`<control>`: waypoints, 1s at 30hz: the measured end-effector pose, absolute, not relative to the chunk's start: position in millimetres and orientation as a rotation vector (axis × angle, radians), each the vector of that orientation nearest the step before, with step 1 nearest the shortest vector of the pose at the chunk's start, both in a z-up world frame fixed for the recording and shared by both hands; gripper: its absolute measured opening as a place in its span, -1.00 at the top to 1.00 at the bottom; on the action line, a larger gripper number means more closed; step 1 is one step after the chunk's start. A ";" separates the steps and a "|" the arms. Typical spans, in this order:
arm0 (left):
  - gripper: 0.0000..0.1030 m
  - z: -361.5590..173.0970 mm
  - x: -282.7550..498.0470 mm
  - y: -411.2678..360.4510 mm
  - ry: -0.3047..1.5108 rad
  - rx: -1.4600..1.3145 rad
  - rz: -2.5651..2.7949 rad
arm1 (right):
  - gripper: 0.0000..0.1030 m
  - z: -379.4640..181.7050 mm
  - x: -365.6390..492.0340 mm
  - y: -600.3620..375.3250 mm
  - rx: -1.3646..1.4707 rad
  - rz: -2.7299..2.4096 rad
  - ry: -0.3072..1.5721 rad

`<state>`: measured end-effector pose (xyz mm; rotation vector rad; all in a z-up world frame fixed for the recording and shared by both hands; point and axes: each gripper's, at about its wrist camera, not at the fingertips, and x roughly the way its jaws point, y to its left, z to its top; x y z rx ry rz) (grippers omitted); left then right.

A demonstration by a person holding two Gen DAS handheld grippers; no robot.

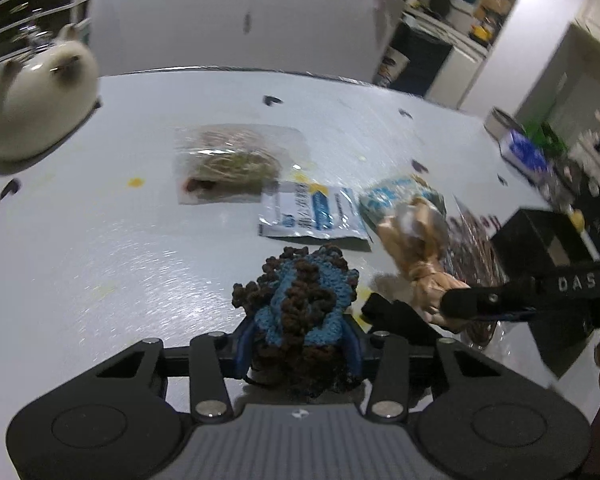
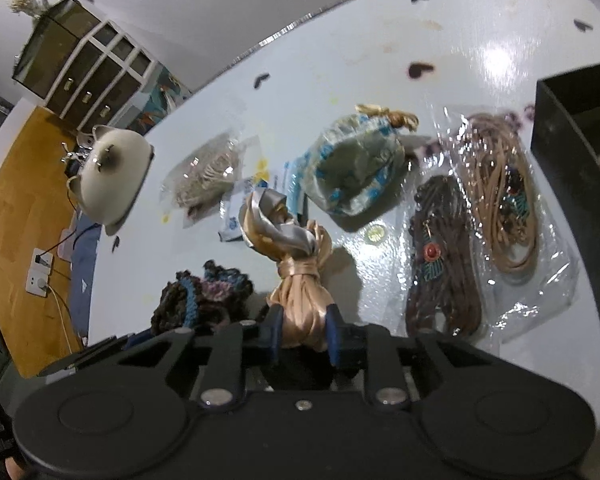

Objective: Organize soft objects
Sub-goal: 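Grasp the crocheted scrunchie with the left tool while the right grasps the satin scrunchie, then carry both scrunchies over the black box and open both tools to drop them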

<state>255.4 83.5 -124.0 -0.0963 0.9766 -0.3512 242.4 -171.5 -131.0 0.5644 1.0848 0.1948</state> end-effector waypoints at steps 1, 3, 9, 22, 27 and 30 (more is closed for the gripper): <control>0.14 -121.3 253.1 87.0 0.970 -0.111 -0.341 | 0.56 -128.2 241.0 -171.6 0.561 0.196 1.076; 0.14 -114.5 248.3 92.4 0.948 -0.134 -0.319 | 0.56 -122.6 236.9 -171.2 0.549 0.203 1.060; 0.14 -89.0 235.2 93.6 0.888 -0.186 -0.268 | 0.56 -102.2 222.7 -175.5 0.512 0.237 0.977; 0.13 -54.6 219.8 7.9 0.836 -0.257 -0.227 | 0.56 -71.2 198.6 -263.1 0.513 0.227 0.808; 0.13 -51.3 214.5 -53.9 0.835 -0.266 -0.253 | 0.56 -67.8 189.9 -322.4 0.520 0.205 0.809; 0.13 -52.3 211.8 -93.3 0.838 -0.265 -0.289 | 0.56 -69.4 183.8 -359.3 0.532 0.182 0.813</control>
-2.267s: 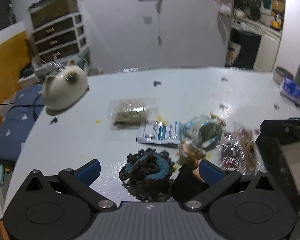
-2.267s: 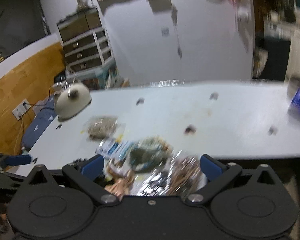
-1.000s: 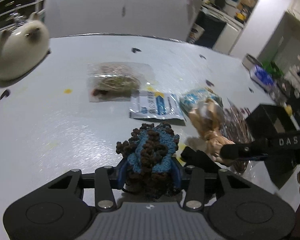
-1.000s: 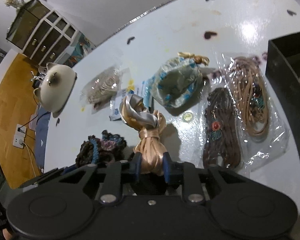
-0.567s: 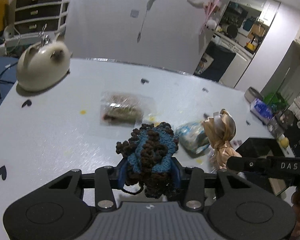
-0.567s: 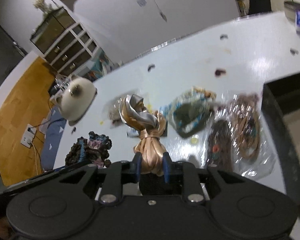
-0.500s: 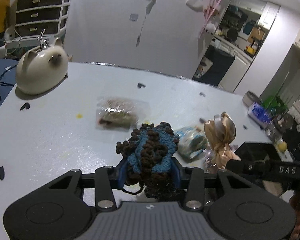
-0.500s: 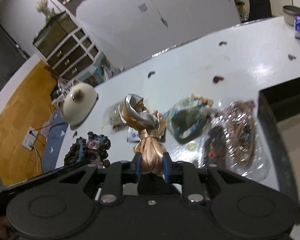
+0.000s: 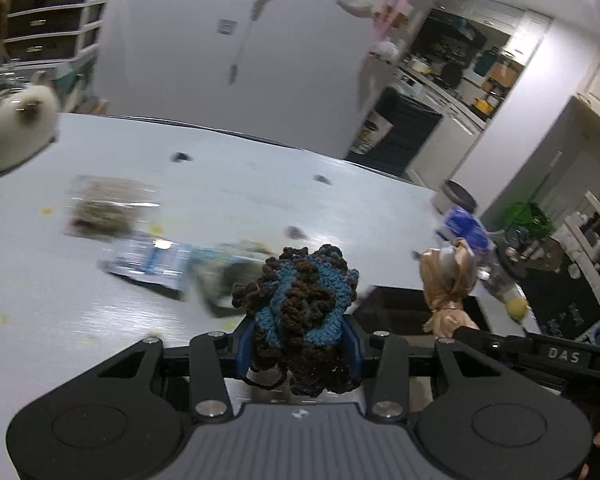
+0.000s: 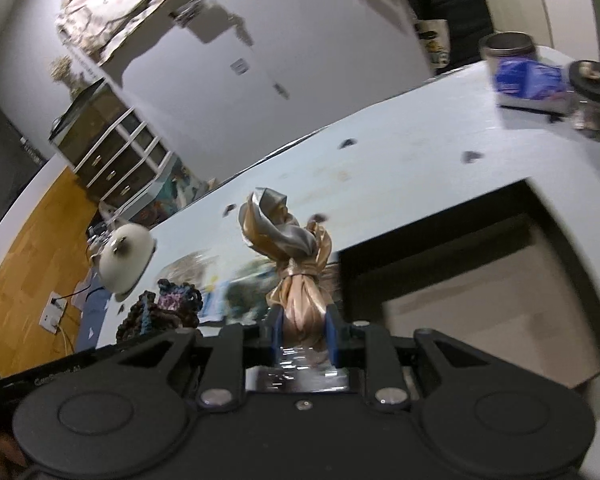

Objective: Organize soft objects
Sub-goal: 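Carry both scrunchies over the black box and open both tools to drop them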

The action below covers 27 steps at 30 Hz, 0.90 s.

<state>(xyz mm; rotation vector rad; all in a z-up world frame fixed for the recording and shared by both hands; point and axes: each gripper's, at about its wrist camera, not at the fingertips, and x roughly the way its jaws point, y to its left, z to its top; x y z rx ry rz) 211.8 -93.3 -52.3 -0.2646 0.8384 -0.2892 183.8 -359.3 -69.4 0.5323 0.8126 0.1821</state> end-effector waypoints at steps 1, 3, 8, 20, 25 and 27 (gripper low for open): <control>0.13 -52.5 211.5 -106.3 0.840 -0.259 -0.303 | 0.56 -70.6 182.1 -372.3 0.539 0.173 0.816; 0.13 -53.4 211.6 -131.3 0.845 -0.247 -0.331 | 0.56 -73.6 179.0 -393.6 0.548 0.152 0.823; 0.13 -61.3 211.6 -183.4 0.881 -0.214 -0.405 | 0.56 -82.6 171.8 -443.0 0.558 0.075 0.864; 0.12 -96.4 217.9 -249.1 1.070 0.022 -0.447 | 0.56 -106.6 164.9 -482.2 0.491 -0.047 1.042; -0.10 -100.6 215.0 -248.0 1.075 0.038 -0.443 | 0.54 -114.6 166.3 -481.8 0.478 -0.050 1.099; -0.22 -98.2 213.4 -250.9 1.069 0.042 -0.455 | 0.51 -114.2 168.4 -479.0 0.455 -0.048 1.107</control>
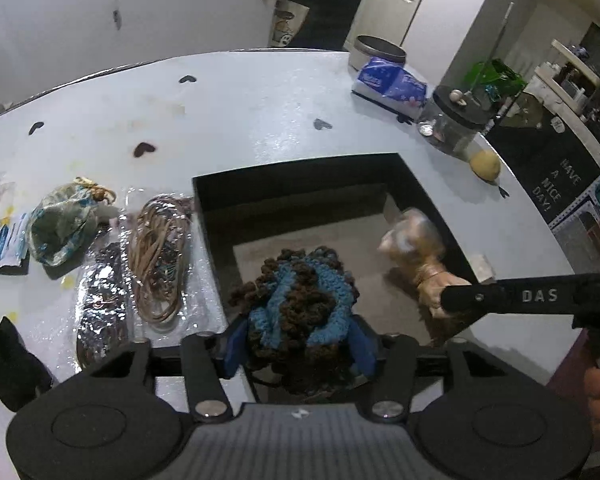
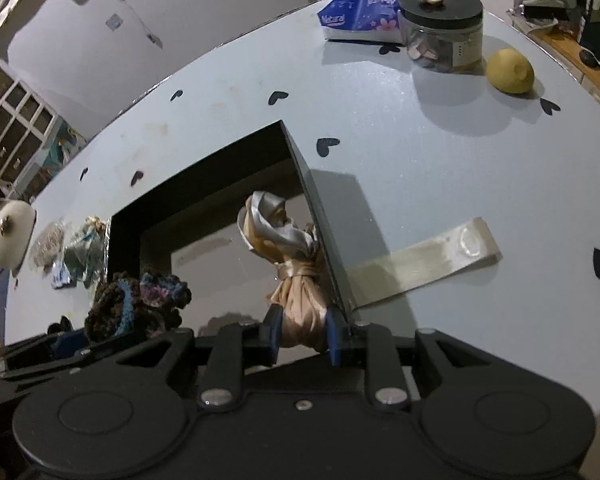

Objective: Organize soft objects
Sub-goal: 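Carry both scrunchies over the black box and open both tools to drop them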

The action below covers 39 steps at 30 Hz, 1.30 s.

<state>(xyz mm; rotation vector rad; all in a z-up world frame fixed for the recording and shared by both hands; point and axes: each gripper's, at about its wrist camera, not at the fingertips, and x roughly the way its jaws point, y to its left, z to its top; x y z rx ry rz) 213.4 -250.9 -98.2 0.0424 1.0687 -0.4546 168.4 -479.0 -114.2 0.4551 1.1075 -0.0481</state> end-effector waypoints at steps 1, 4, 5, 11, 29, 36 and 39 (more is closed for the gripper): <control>-0.34 -97.0 212.1 -252.2 1.064 0.046 -0.460 | 0.47 -113.0 169.6 -476.9 0.438 -0.046 1.109; -0.41 -92.1 207.8 -254.3 1.034 0.073 -0.448 | 0.31 -107.7 168.6 -470.5 0.392 -0.034 1.108; -0.41 -90.3 206.6 -252.8 1.025 0.069 -0.452 | 0.29 -106.1 167.7 -469.1 0.383 -0.030 1.104; -0.40 -84.7 200.6 -249.1 1.006 0.046 -0.449 | 0.18 -95.2 161.9 -466.7 0.337 -0.011 1.088; -0.40 -73.8 179.0 -235.0 0.965 -0.018 -0.366 | 0.70 -131.0 200.5 -446.1 0.321 0.172 1.156; -0.40 -71.9 174.7 -226.0 0.959 -0.039 -0.326 | 0.96 -143.3 208.7 -444.3 0.270 0.108 1.135; -0.40 -71.3 174.3 -227.0 0.954 -0.042 -0.329 | 0.77 -136.6 204.0 -447.1 0.281 0.138 1.126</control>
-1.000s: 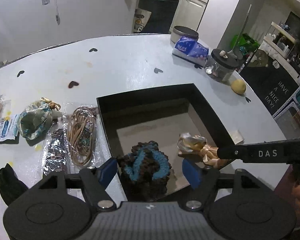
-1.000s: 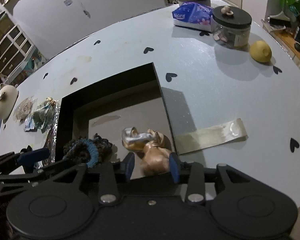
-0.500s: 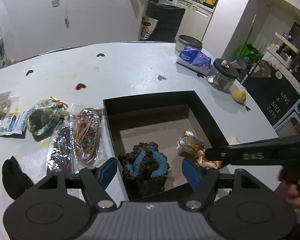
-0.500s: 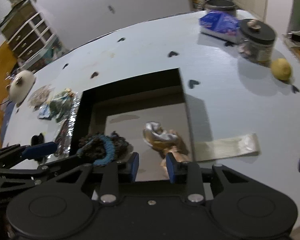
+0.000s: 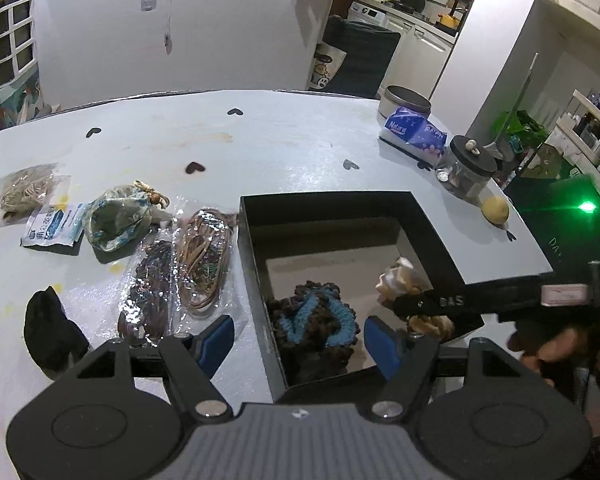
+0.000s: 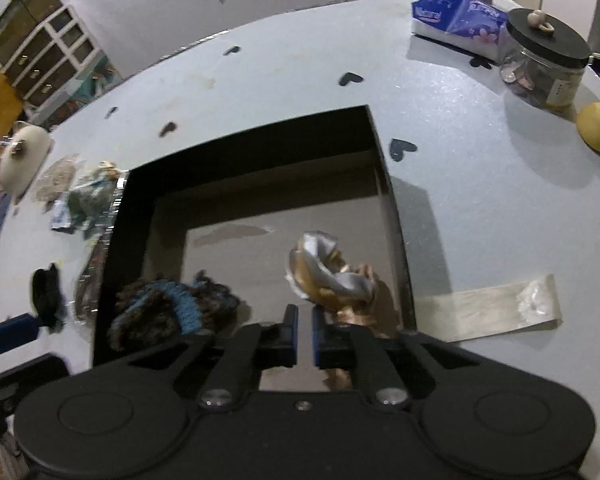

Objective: Organize soft objects
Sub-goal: 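Carry both scrunchies over the black box and open both tools to drop them, then withdraw both tools from the box toward the bags on the table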

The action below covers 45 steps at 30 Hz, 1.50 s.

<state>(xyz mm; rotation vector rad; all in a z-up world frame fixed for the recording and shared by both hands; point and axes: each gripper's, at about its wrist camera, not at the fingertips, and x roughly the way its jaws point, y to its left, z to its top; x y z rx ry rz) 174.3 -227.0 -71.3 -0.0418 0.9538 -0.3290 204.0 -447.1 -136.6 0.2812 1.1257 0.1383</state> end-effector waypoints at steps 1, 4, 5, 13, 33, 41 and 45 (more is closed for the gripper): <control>-0.40 -71.0 174.3 -227.5 0.952 -0.042 -0.331 | 0.74 -132.7 202.2 -448.6 0.288 0.155 1.122; -0.40 -70.0 175.1 -230.1 0.946 -0.040 -0.341 | 0.59 -116.2 190.7 -454.3 0.294 0.195 1.083; -0.40 -69.7 175.1 -231.2 0.944 -0.040 -0.344 | 0.55 -110.0 186.5 -456.1 0.289 0.202 1.061; -0.45 -65.7 172.4 -236.2 0.911 -0.048 -0.357 | -0.16 -73.6 153.1 -470.2 0.200 0.186 0.893; -1.00 -52.2 154.4 -215.4 0.786 -0.075 -0.270 | -1.00 -58.0 117.7 -473.0 0.086 0.088 0.699; -1.00 -49.7 146.8 -195.3 0.705 -0.111 -0.282 | -1.00 -52.2 101.5 -465.7 0.075 0.087 0.569; -1.00 -45.4 142.6 -179.1 0.663 -0.110 -0.284 | -1.00 -49.7 95.0 -454.8 0.077 0.083 0.517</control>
